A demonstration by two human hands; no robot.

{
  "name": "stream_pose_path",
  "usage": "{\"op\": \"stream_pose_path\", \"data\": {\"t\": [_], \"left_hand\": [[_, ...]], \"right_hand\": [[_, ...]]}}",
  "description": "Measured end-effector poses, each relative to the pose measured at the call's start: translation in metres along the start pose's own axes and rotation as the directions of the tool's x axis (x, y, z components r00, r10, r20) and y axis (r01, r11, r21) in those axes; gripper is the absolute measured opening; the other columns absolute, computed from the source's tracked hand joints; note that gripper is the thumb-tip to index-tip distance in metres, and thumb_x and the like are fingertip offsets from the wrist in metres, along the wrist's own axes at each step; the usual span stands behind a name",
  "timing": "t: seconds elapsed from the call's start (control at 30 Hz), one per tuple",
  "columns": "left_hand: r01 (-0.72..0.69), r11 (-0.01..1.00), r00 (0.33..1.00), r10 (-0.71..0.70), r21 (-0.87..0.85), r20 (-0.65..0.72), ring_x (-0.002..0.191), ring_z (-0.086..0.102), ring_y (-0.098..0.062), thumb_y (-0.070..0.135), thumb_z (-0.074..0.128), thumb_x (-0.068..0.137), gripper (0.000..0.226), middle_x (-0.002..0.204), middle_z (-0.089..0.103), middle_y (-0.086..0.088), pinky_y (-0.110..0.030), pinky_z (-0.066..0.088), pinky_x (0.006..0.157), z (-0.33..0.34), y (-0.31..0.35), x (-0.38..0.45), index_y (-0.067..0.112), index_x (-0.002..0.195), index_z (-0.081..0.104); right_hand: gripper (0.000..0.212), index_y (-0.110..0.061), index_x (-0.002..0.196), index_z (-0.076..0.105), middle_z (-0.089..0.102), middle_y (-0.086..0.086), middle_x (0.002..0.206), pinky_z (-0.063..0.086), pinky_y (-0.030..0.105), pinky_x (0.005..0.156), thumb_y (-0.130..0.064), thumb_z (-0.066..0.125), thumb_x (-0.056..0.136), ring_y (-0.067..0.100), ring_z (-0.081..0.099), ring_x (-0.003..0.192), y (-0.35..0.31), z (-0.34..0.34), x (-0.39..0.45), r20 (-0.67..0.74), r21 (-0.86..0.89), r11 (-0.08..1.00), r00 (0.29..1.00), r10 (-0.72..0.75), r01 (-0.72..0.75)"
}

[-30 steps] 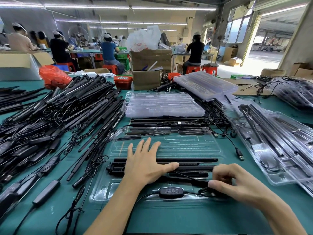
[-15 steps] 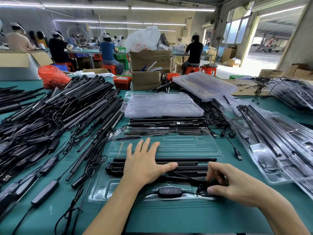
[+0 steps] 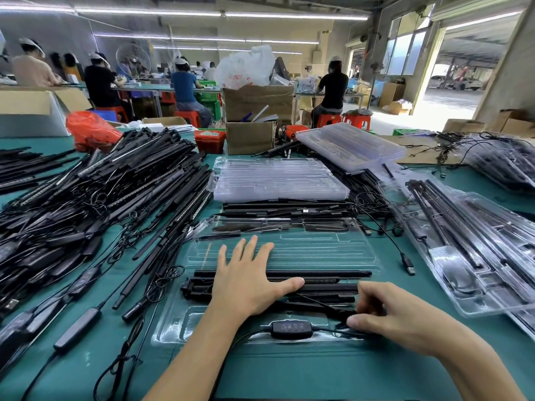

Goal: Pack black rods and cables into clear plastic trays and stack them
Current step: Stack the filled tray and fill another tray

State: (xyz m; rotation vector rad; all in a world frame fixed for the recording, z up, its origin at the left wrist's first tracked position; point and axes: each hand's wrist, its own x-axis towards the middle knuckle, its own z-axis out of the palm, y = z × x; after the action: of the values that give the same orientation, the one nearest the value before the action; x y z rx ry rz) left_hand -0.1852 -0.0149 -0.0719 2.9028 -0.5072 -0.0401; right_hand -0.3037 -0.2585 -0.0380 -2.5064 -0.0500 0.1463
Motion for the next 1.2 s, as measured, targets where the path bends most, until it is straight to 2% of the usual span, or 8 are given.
{"op": "stream_pose_path", "data": {"t": [0.2, 0.47, 0.63, 0.7, 0.8, 0.9, 1.03, 1.2], "left_hand": [[-0.003, 1.0, 1.0, 0.003, 0.009, 0.009, 0.154, -0.009, -0.015, 0.102, 0.015, 0.063, 0.111, 0.169, -0.003, 0.006, -0.053, -0.011, 0.122, -0.002, 0.001, -0.001, 0.044, 0.157, 0.01], [-0.018, 1.0, 1.0, 0.018, 0.012, -0.002, 0.154, -0.013, -0.017, 0.1, 0.014, 0.066, 0.108, 0.169, -0.004, 0.003, -0.054, -0.013, 0.121, -0.003, 0.002, -0.005, 0.043, 0.157, 0.008], [-0.221, 0.973, 0.974, 0.217, -0.063, -0.067, 0.153, -0.011, -0.014, 0.092, 0.021, 0.078, 0.092, 0.169, 0.004, 0.0, -0.05, -0.008, 0.123, -0.013, 0.013, -0.006, 0.043, 0.156, 0.014], [-0.299, 0.944, 0.954, 0.299, -0.138, -0.017, 0.153, -0.008, -0.011, 0.093, 0.026, 0.076, 0.093, 0.168, 0.006, 0.003, -0.048, -0.004, 0.124, -0.016, 0.026, -0.008, 0.046, 0.155, 0.015], [-0.33, 0.937, 0.938, 0.339, -0.114, 0.069, 0.153, -0.013, -0.014, 0.095, 0.033, 0.071, 0.098, 0.169, 0.001, 0.0, -0.052, -0.01, 0.123, -0.01, 0.047, -0.012, 0.05, 0.155, 0.009], [-0.328, 0.943, 0.937, 0.333, -0.063, 0.105, 0.153, -0.018, -0.016, 0.088, 0.043, 0.076, 0.095, 0.168, -0.006, -0.004, -0.051, -0.015, 0.121, 0.001, 0.058, -0.014, 0.049, 0.155, 0.008], [-0.331, 0.941, 0.937, 0.336, -0.068, 0.09, 0.152, -0.021, -0.014, 0.087, 0.042, 0.078, 0.088, 0.168, -0.009, -0.004, -0.05, -0.016, 0.121, 0.008, 0.055, -0.015, 0.053, 0.153, 0.01], [-0.329, 0.942, 0.936, 0.335, -0.067, 0.107, 0.15, -0.025, -0.013, 0.087, 0.041, 0.079, 0.086, 0.168, -0.013, -0.004, -0.049, -0.019, 0.12, 0.01, 0.056, -0.014, 0.056, 0.152, 0.008]], "right_hand": [[0.04, -0.019, 0.081, 0.053, 0.052, -0.006, 0.072, 0.038, 0.02, 0.06, -0.037, 0.088, 0.072, 0.005, 0.043, 0.061, -0.002, 0.005, 0.006, -0.006, -0.004, 0.995, 0.995, 0.097, -0.097], [0.041, -0.023, 0.076, 0.054, 0.05, -0.007, 0.068, 0.036, 0.023, 0.058, -0.035, 0.091, 0.066, 0.004, 0.04, 0.059, 0.003, 0.006, 0.007, -0.016, 0.007, 0.999, 0.999, 0.049, -0.049], [0.042, -0.023, 0.074, 0.054, 0.051, -0.009, 0.063, 0.036, 0.021, 0.054, -0.036, 0.092, 0.064, 0.001, 0.044, 0.052, 0.001, 0.0, 0.015, 0.052, -0.007, 0.995, 0.994, 0.098, -0.098], [0.044, -0.022, 0.075, 0.054, 0.053, -0.009, 0.058, 0.038, 0.022, 0.052, -0.036, 0.093, 0.062, 0.001, 0.045, 0.049, -0.001, -0.004, 0.019, 0.092, -0.014, 0.99, 0.986, 0.138, -0.137], [0.045, -0.021, 0.075, 0.054, 0.054, -0.009, 0.053, 0.036, 0.022, 0.048, -0.036, 0.094, 0.059, 0.0, 0.045, 0.044, -0.005, -0.007, 0.022, 0.118, -0.044, 0.984, 0.977, 0.176, -0.172], [0.044, -0.021, 0.072, 0.052, 0.054, -0.011, 0.051, 0.037, 0.023, 0.049, -0.031, 0.094, 0.06, 0.001, 0.045, 0.045, -0.005, -0.007, 0.023, 0.133, -0.025, 0.987, 0.978, 0.163, -0.161], [0.04, -0.023, 0.07, 0.052, 0.055, -0.011, 0.056, 0.04, 0.029, 0.058, -0.033, 0.091, 0.067, 0.007, 0.048, 0.055, -0.004, -0.013, 0.02, 0.183, 0.001, 0.996, 0.979, 0.09, -0.092], [0.033, -0.019, 0.081, 0.059, 0.055, -0.015, 0.061, 0.038, 0.023, 0.061, -0.033, 0.088, 0.074, 0.004, 0.047, 0.059, -0.006, -0.024, 0.011, 0.258, 0.026, 0.998, 0.965, 0.047, -0.055]]}}
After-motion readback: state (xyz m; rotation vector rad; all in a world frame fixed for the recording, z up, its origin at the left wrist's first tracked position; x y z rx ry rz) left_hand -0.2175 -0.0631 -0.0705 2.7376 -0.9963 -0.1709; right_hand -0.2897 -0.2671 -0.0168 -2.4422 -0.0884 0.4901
